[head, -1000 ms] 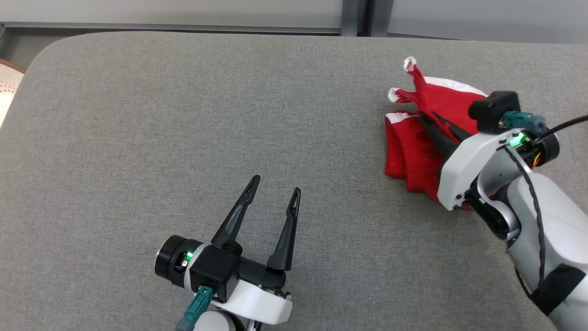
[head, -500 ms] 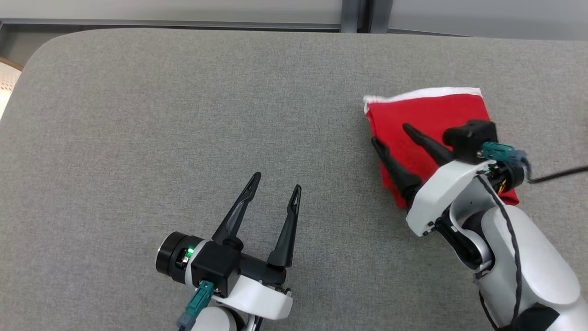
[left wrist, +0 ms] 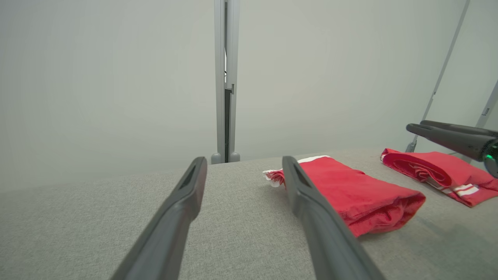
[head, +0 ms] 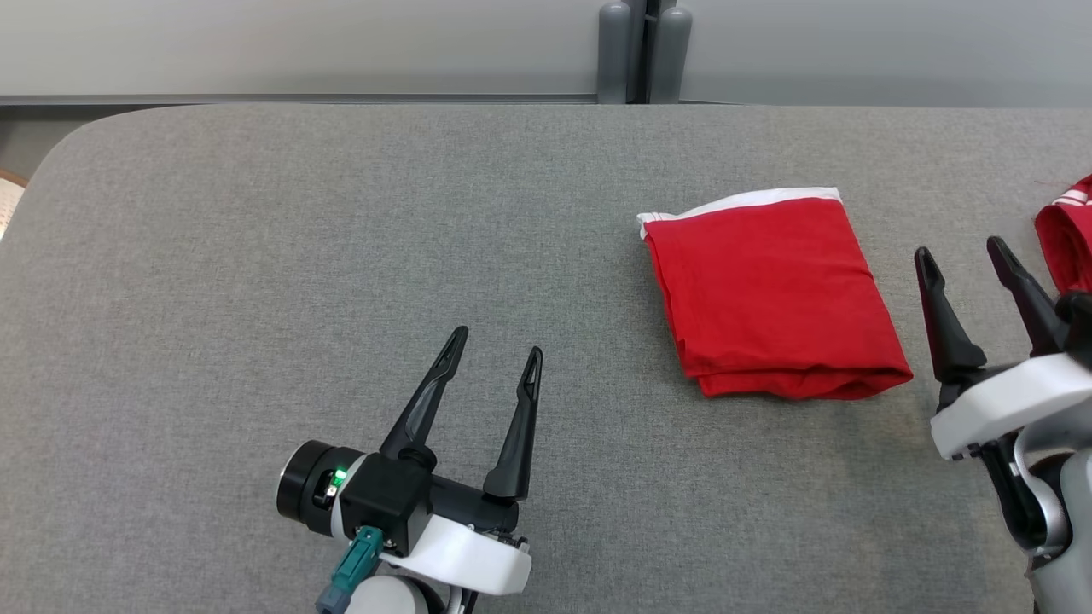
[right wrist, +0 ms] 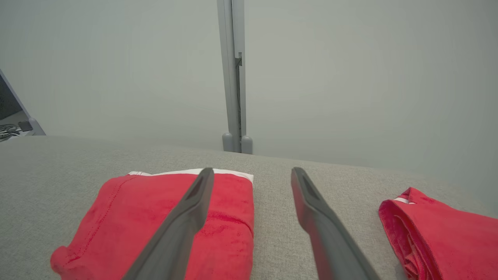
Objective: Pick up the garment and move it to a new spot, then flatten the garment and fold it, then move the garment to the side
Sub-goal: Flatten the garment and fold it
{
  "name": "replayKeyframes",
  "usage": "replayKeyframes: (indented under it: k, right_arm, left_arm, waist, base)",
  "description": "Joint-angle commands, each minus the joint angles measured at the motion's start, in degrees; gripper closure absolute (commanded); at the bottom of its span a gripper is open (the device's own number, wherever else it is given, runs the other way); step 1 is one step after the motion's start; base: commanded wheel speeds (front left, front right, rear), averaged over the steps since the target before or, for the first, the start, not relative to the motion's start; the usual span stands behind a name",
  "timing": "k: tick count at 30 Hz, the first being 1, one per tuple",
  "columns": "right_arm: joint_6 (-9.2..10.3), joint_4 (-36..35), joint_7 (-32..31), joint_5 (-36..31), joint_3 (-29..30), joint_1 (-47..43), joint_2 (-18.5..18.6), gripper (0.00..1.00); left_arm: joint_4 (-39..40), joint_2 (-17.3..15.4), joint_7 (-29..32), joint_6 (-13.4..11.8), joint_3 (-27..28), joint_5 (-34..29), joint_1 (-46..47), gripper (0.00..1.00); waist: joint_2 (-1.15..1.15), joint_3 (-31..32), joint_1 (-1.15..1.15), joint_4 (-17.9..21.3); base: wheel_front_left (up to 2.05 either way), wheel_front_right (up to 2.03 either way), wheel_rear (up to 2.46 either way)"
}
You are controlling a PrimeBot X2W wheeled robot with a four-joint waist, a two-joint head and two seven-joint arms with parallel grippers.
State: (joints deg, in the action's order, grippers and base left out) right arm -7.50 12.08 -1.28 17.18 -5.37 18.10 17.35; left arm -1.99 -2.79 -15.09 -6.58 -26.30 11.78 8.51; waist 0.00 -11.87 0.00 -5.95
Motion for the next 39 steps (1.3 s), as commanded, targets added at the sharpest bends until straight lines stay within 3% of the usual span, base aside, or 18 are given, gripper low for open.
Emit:
replayKeyframes:
  k: [1,2,3,4,5,10,26,33,39]
  right_arm:
    - [0.03,0.0,0.7,-0.4,0.2,-0.9,0.2,0.00]
    - [0.03,0.1,1.0,-0.4,0.5,-1.7,0.1,0.00]
    - [0.03,0.2,1.5,-0.4,0.4,-2.3,-0.1,0.53]
    - [0.03,0.3,2.0,-0.1,0.2,-2.7,-0.2,0.94]
    - [0.03,0.7,2.6,0.1,0.0,-2.9,-0.3,1.00]
    - [0.03,5.4,5.7,0.3,-2.5,0.0,-1.3,1.00]
    - [0.03,39.6,13.6,-1.3,-4.7,11.1,-5.2,1.00]
    - [0.03,42.6,16.1,-2.9,-5.8,13.5,-5.8,1.00]
    - [0.03,30.3,16.5,-5.3,-9.1,11.4,-8.4,1.00]
  left_arm:
    - [0.2,-0.2,-0.1,0.1,0.4,-0.3,-0.5,0.00]
    - [0.3,-0.2,-0.1,0.1,0.4,-0.4,-0.7,0.00]
    - [0.3,-0.2,-0.1,0.2,0.5,-0.4,-0.8,0.00]
    - [0.4,-0.2,-0.1,0.3,0.5,-0.4,-0.9,0.00]
    - [0.4,-0.2,-0.1,0.3,0.6,-0.5,-0.9,0.00]
    - [0.5,-0.2,-0.1,0.8,0.4,-0.7,-0.5,0.00]
    - [-0.5,-0.2,-0.1,1.6,-1.0,-0.5,0.4,0.00]
    - [-0.6,-0.2,-0.1,1.6,-1.2,-0.3,-0.2,0.00]
    - [-0.5,-0.2,-0.1,1.6,-1.7,0.1,-0.8,0.00]
  waist:
    - [0.00,0.2,0.00,0.2]
    - [0.00,0.2,0.00,0.3]
    - [0.00,0.3,0.00,0.4]
    - [0.00,0.3,0.00,0.4]
    - [0.00,0.2,0.00,0.4]
    - [0.00,-0.5,0.00,0.1]
    - [0.00,-1.6,0.00,-2.9]
    - [0.00,-0.4,0.00,-2.5]
    - [0.00,0.6,0.00,-2.8]
  base:
    - [0.00,0.00,0.00]
    - [0.00,0.00,0.00]
    - [0.00,0.00,0.00]
    - [0.00,0.00,0.00]
    - [0.00,0.00,0.00]
    - [0.00,0.00,0.00]
    - [0.00,0.00,0.00]
    - [0.00,0.00,0.00]
    - [0.00,0.00,0.00]
